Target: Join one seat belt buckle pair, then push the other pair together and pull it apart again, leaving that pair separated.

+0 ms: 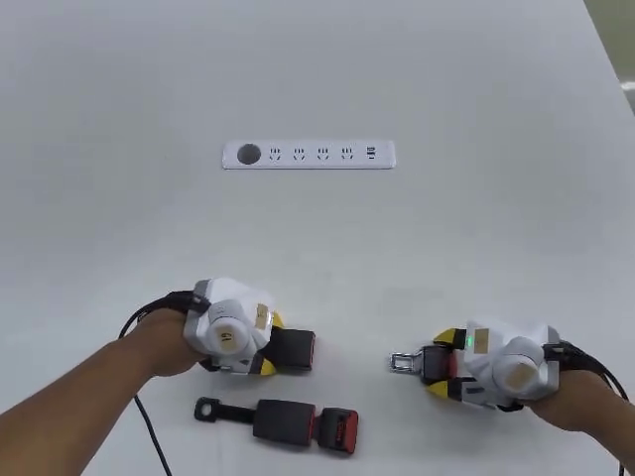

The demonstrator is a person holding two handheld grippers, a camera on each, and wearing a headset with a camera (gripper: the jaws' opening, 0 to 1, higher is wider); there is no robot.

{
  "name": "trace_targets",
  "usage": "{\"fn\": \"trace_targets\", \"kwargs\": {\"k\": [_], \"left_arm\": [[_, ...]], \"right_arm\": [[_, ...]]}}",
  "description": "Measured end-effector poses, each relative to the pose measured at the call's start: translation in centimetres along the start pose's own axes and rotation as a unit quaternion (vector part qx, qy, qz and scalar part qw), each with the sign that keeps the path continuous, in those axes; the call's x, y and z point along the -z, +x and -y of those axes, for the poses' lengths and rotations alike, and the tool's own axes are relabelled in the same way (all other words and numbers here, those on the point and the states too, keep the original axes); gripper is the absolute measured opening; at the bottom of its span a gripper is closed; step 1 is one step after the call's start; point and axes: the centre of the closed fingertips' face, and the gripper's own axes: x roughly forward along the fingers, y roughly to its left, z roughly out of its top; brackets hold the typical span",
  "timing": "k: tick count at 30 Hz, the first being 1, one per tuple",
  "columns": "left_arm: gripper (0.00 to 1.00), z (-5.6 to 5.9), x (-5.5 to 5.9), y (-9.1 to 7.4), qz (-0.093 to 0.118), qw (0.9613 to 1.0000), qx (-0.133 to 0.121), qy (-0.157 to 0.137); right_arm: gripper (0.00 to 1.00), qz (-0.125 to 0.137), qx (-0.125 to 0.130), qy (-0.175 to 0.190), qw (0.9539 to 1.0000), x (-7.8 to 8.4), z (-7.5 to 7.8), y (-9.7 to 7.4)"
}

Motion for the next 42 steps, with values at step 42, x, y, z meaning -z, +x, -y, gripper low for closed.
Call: {"fn": "trace_targets", "kwargs": {"k": [42], "left_arm": [[0.33,-0.1,-0.3,0.6,-0.018,0.9996,-0.011,-0.021]], "right_arm": [[0.34,0.035,0.002,0.002,0.9994,-8.1,-0.9,4.7]]}}
